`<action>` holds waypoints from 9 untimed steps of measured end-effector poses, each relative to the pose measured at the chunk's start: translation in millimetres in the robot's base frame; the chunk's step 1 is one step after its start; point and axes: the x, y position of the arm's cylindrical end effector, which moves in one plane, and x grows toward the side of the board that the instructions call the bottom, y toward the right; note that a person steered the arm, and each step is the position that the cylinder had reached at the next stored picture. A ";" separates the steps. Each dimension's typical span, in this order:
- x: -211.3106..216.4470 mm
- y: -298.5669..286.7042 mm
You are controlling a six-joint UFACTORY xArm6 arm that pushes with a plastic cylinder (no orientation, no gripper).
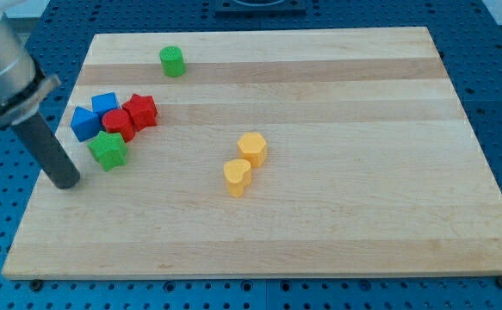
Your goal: Move the green star horizontal to the red star
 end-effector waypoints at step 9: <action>-63.8 146.2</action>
